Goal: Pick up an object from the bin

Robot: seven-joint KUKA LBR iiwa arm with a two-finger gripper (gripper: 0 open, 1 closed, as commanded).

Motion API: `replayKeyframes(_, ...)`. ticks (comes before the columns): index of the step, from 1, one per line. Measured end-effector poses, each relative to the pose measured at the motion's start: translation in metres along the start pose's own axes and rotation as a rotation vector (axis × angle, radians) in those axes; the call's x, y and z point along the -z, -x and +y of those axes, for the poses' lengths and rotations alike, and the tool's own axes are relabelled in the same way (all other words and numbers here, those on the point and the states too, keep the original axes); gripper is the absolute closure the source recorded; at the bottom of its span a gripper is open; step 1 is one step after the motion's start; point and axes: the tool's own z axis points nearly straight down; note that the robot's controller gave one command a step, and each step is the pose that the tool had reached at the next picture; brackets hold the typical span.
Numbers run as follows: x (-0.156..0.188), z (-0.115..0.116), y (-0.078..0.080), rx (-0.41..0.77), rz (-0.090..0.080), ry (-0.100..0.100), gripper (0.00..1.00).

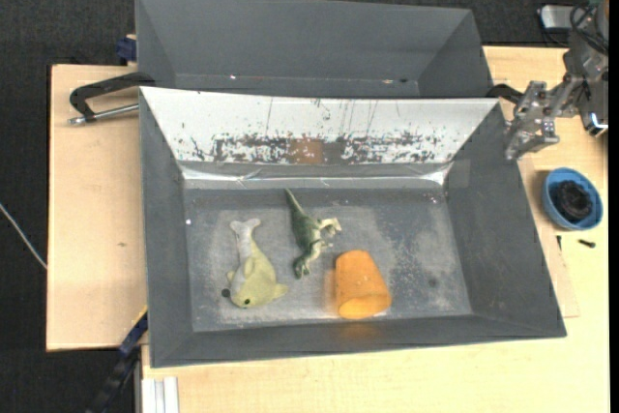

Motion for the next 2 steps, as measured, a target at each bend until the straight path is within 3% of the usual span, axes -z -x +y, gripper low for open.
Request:
replayKeyframes(1, -0.025, 0.05, 0.043, 0.284, 0.006, 0.005, 1.0)
replayKeyframes(2, -0.055, 0.09, -0.005, 0.787, 0.013, 0.01, 1.0)
